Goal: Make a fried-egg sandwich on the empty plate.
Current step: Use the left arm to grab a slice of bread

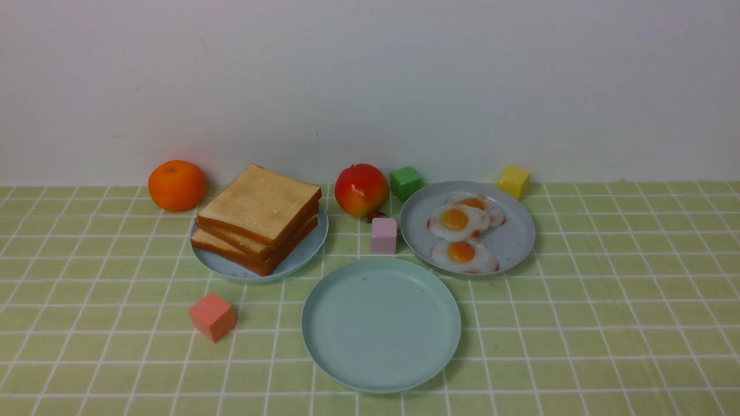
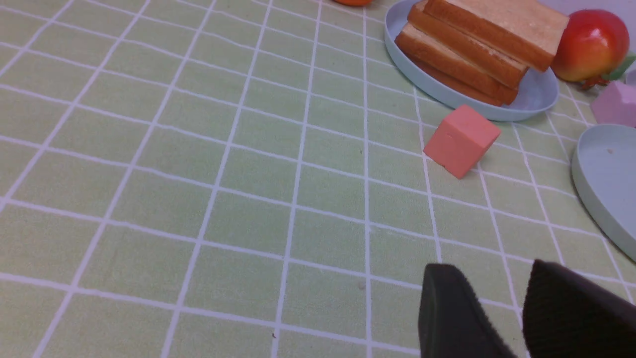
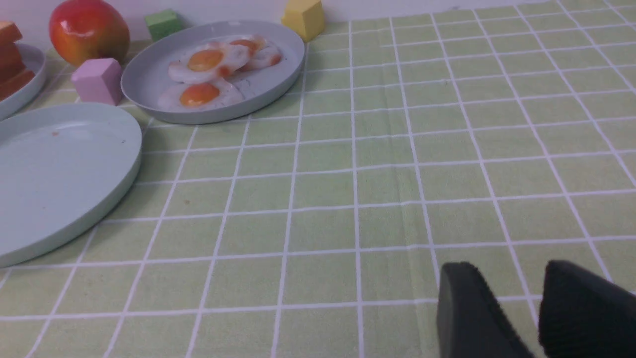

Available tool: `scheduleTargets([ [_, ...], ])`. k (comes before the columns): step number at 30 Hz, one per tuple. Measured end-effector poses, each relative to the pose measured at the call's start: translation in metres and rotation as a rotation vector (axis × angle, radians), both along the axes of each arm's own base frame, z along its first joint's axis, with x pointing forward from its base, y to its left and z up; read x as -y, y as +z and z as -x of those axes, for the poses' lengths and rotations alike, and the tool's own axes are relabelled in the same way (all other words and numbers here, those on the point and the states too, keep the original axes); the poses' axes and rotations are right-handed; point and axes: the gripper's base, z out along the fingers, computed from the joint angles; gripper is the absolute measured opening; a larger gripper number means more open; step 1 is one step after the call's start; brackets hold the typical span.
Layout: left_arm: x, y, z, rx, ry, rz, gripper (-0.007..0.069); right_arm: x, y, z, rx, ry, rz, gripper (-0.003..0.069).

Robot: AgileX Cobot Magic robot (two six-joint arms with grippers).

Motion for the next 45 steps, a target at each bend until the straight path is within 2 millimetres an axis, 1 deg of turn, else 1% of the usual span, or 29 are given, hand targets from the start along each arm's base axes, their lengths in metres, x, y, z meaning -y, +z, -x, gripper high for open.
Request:
scheduleTargets([
  [8,0.000,0.000,0.000,0.003,0.000,-0.002,0.0238,0.000,0.000,0.000,0.000,0.000,0.000,0.0241],
  [10,0.000,0.003,-0.001,0.030,0.006,0.020,0.0238,0.000,0.000,0.000,0.000,0.000,0.000,0.0241],
  [13,0.002,0.012,-0.003,0.120,0.035,0.239,0.0238,0.000,0.000,0.000,0.000,0.000,0.000,0.0241],
  [14,0.003,0.015,-0.003,0.149,0.050,0.350,0.0238,0.000,0.000,0.000,0.000,0.000,0.000,0.0241],
  [15,0.003,0.016,-0.004,0.156,0.052,0.358,0.0238,0.000,0.000,0.000,0.000,0.000,0.000,0.0241],
  [16,0.003,0.021,-0.004,0.199,0.068,0.470,0.0238,0.000,0.000,0.000,0.000,0.000,0.000,0.0241],
  [17,0.002,0.022,-0.004,0.211,0.073,0.500,0.0238,0.000,0.000,0.000,0.000,0.000,0.000,0.0241],
  [19,0.000,0.029,-0.005,0.281,0.100,0.654,0.0238,0.000,0.000,0.000,0.000,0.000,0.000,0.0241],
  [23,-0.001,0.036,-0.004,0.326,0.109,0.714,0.0222,0.000,0.000,0.000,0.000,0.000,0.000,0.0241],
  [25,0.002,0.049,-0.001,0.313,0.075,0.692,0.0190,0.000,0.000,0.000,0.000,0.000,0.000,0.0241],
  [27,0.005,0.063,0.000,0.285,0.042,0.620,0.0150,0.000,0.000,0.000,0.000,0.000,0.000,0.0241],
  [29,0.008,0.088,-0.004,0.219,0.002,0.495,0.0097,0.000,0.000,0.000,0.000,0.000,0.000,0.0241],
  [30,0.010,0.096,-0.007,0.170,-0.020,0.443,0.0081,0.000,0.000,0.000,0.000,0.000,0.000,0.0241],
  [31,0.013,0.109,-0.013,0.117,-0.056,0.364,0.0059,0.000,0.000,0.000,0.000,0.000,0.000,0.0241],
  [34,0.023,0.132,-0.032,-0.055,-0.185,0.203,0.0034,0.000,0.000,0.000,0.000,0.000,0.000,0.0241],
  [35,0.027,0.139,-0.040,-0.121,-0.243,0.148,0.0031,0.000,0.000,0.000,0.000,0.000,0.000,0.0241],
  [36,0.028,0.140,-0.042,-0.132,-0.249,0.138,0.0030,0.000,0.000,0.000,0.000,0.000,0.000,0.0241],
  [37,0.037,0.152,-0.057,-0.220,-0.347,0.071,0.0028,0.000,0.000,0.000,0.000,0.000,0.000,0.0241],
  [39,0.050,0.160,-0.076,-0.312,-0.437,0.014,0.0027,0.000,0.000,0.000,0.000,0.000,0.000,0.0241],
  [40,0.056,0.161,-0.086,-0.348,-0.464,-0.013,0.0027,0.000,0.000,0.000,0.000,0.000,-0.001,0.0241],
  [41,0.058,0.161,-0.087,-0.355,-0.477,-0.020,0.0027,0.000,0.000,0.000,0.001,0.000,-0.004,0.0241],
  [42,0.066,0.163,-0.102,-0.385,-0.507,-0.069,0.0027,-0.001,0.001,0.000,0.007,-0.001,-0.031,0.0241],
  [43,0.075,0.162,-0.113,-0.410,-0.539,-0.124,0.0027,-0.002,0.002,-0.001,0.017,-0.006,-0.108,0.0241],
  [44,0.077,0.163,-0.115,-0.409,-0.543,-0.133,0.0027,-0.003,0.002,-0.001,0.020,-0.006,-0.134,0.0241],
  [45,0.085,0.158,-0.129,-0.445,-0.564,-0.196,0.0027,-0.005,0.003,-0.001,0.038,-0.015,-0.237,0.0241],
])
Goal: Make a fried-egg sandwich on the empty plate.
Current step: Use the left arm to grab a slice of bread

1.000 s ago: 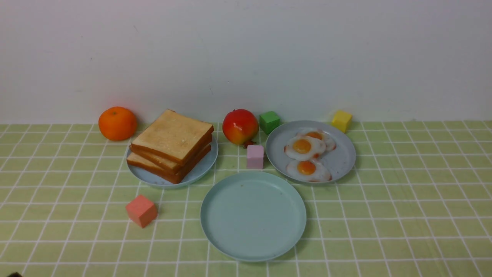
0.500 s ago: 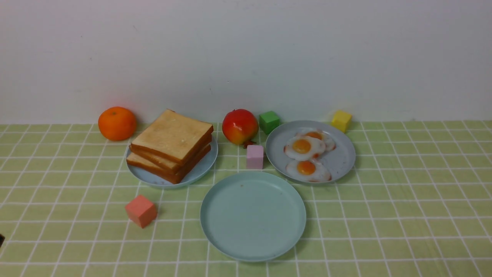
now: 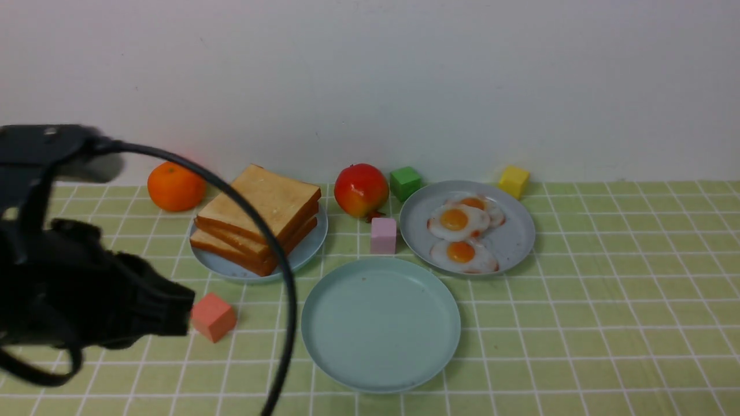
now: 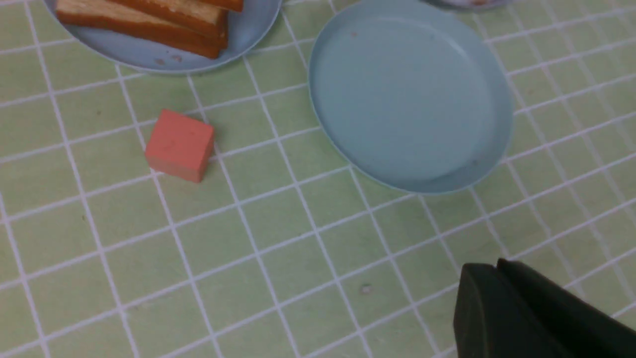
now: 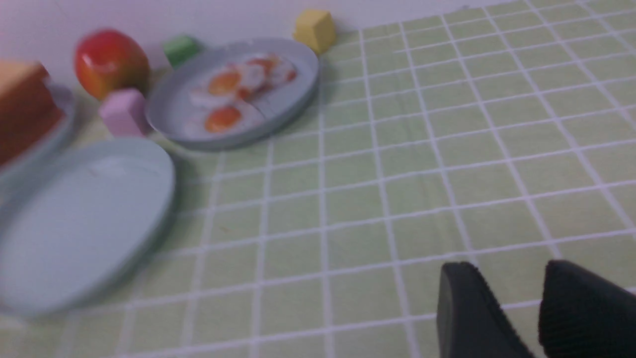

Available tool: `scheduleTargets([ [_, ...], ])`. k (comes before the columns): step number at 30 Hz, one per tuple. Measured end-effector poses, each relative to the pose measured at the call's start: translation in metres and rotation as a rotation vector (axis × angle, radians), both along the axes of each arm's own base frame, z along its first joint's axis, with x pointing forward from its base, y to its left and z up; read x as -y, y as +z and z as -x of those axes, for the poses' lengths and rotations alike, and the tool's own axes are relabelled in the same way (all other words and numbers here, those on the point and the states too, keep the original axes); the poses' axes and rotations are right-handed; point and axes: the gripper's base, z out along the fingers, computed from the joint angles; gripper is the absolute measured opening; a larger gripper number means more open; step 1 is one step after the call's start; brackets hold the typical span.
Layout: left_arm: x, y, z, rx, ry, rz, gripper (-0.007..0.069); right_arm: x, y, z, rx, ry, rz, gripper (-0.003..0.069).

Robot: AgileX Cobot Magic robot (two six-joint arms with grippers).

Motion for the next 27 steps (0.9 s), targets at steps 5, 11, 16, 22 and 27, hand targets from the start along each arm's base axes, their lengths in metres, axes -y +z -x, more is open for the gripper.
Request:
scheduleTargets([
  [5,0.033,-0.013,-0.040,-0.053,-0.052,-0.119,0.0027,0.000,0.017,-0.003,0.148,-0.053,-0.326,0.0239],
  [11,0.056,-0.024,-0.094,-0.060,-0.060,-0.214,0.0027,-0.014,0.066,0.008,0.094,0.100,-0.335,0.0115],
  [16,0.070,-0.031,-0.140,-0.084,-0.035,-0.228,0.0027,-0.025,0.134,0.016,-0.085,0.287,-0.039,-0.0002],
  [22,0.073,-0.052,-0.193,-0.084,-0.011,-0.320,0.0057,-0.025,0.188,0.009,-0.236,0.401,0.161,-0.0004],
  [27,0.076,-0.074,-0.218,-0.009,-0.038,-0.424,0.0185,-0.031,0.199,0.001,-0.231,0.492,0.182,0.0001],
])
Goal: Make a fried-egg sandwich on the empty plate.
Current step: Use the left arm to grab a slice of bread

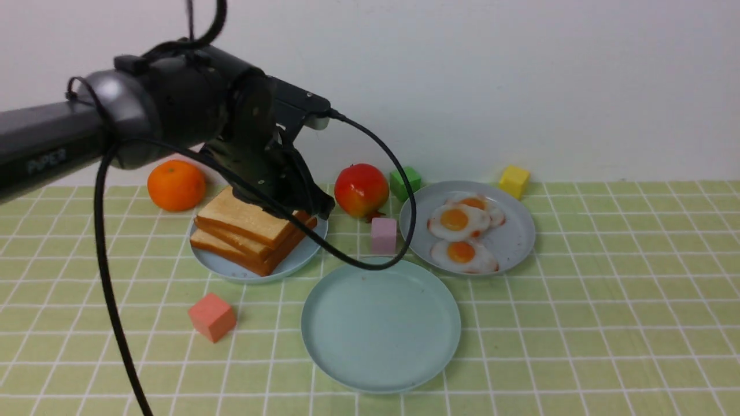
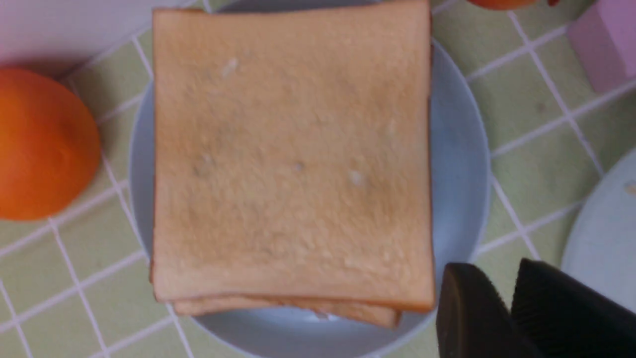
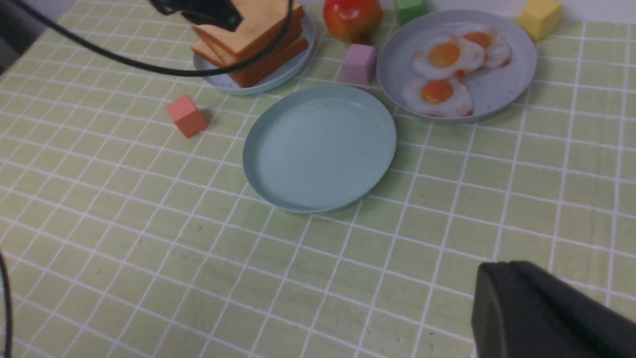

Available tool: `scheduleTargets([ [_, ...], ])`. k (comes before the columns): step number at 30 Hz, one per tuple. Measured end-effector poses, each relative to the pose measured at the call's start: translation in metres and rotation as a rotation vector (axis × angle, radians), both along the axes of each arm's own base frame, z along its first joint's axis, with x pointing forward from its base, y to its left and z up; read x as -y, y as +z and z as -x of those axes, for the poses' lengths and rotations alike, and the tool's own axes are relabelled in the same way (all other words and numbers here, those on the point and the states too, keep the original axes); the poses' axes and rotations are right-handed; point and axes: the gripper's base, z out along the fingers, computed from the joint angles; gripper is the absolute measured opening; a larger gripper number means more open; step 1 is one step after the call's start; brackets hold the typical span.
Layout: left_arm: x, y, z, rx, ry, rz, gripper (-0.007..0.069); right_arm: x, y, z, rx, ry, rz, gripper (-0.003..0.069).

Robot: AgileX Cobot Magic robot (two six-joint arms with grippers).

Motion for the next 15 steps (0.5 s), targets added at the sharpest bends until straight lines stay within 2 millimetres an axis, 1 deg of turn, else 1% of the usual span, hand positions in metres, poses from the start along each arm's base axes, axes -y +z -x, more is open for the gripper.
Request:
scheduleTargets([
  [1,0.001,-0.005,-0.003,0.010,-0.009,-0.012,0.0223,-0.001,-0.001,-0.001,-0.008,0.010,0.003,0.0001],
  [2,0.002,-0.013,-0.008,0.024,-0.023,-0.025,0.0284,-0.002,-0.001,-0.003,-0.016,0.020,0.008,0.0003],
  [3,0.002,-0.013,-0.008,0.026,-0.023,-0.024,0.0284,-0.002,-0.001,-0.003,-0.017,0.020,0.008,0.0003],
  [4,0.004,-0.020,-0.012,0.035,-0.035,-0.033,0.0340,-0.002,-0.002,-0.003,-0.021,0.021,0.013,0.0003],
  [5,0.005,-0.025,-0.015,0.038,-0.042,-0.042,0.0367,-0.002,-0.002,-0.003,-0.024,0.022,0.014,0.0003],
  [6,0.005,-0.027,-0.016,0.039,-0.045,-0.045,0.0372,-0.002,-0.002,-0.003,-0.025,0.023,0.015,0.0003],
  [7,0.006,-0.033,-0.018,0.039,-0.049,-0.054,0.0397,-0.002,-0.002,-0.004,-0.029,0.024,0.016,0.0003],
  [9,0.007,-0.047,-0.022,0.025,-0.047,-0.069,0.0420,-0.002,-0.003,-0.003,-0.033,0.026,0.018,0.0005],
  [10,0.007,-0.047,-0.022,0.027,-0.046,-0.067,0.0421,-0.002,-0.003,-0.003,-0.034,0.026,0.018,0.0005],
  [11,0.007,-0.055,-0.024,0.020,-0.043,-0.075,0.0424,-0.002,-0.003,-0.003,-0.038,0.028,0.020,0.0006],
  [15,0.008,-0.059,-0.027,0.019,-0.022,-0.068,0.0408,-0.002,-0.004,-0.002,-0.051,0.033,0.025,0.0007],
])
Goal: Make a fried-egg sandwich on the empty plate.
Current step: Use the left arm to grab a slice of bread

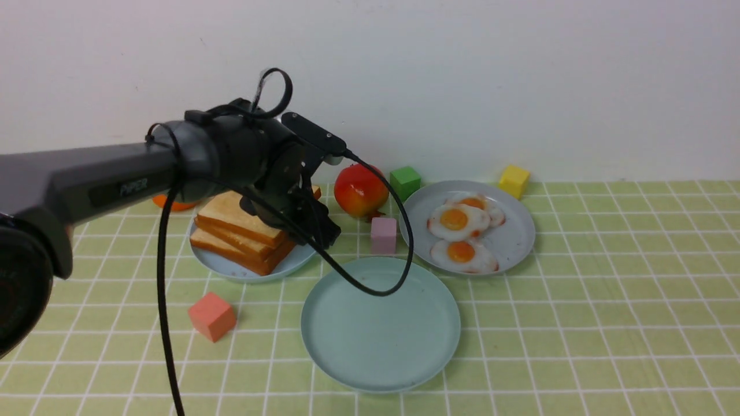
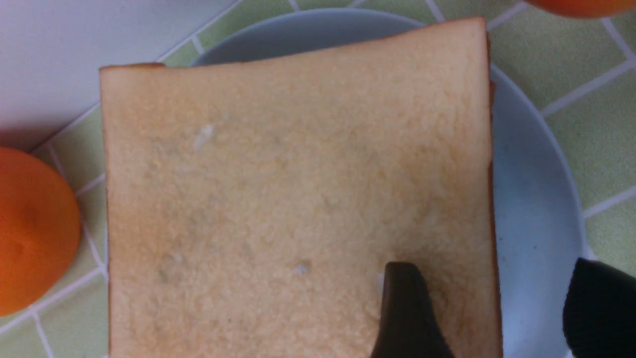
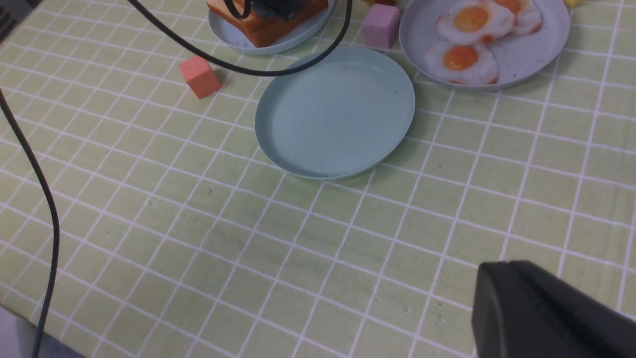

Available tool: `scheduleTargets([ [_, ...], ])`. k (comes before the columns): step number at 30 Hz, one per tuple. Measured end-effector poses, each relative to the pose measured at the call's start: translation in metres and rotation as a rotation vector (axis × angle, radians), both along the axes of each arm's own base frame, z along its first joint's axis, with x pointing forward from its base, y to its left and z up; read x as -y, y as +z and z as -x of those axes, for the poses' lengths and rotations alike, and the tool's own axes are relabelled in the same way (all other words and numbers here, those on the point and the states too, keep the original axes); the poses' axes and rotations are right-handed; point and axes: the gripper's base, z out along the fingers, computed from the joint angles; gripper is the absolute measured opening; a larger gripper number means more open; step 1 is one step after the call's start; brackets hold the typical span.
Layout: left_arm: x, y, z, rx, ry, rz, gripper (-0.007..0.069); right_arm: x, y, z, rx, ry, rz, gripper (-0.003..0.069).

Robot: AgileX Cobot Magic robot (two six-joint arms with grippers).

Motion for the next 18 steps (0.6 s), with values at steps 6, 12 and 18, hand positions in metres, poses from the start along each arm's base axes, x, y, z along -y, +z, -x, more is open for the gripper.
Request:
scheduleTargets([
  [6,-0.001,0.001,-0.001,0.002,0.020,0.001,0.0234,-0.001,-0.002,0.002,-0.028,0.014,0.000,0.0010],
  [12,-0.002,0.001,-0.001,0.003,0.020,-0.006,0.0025,-0.001,-0.003,0.003,-0.047,0.022,0.008,0.0013],
  [18,-0.004,0.016,0.002,0.006,0.038,0.003,0.0027,-0.001,-0.003,0.004,-0.051,0.025,0.006,0.0016],
])
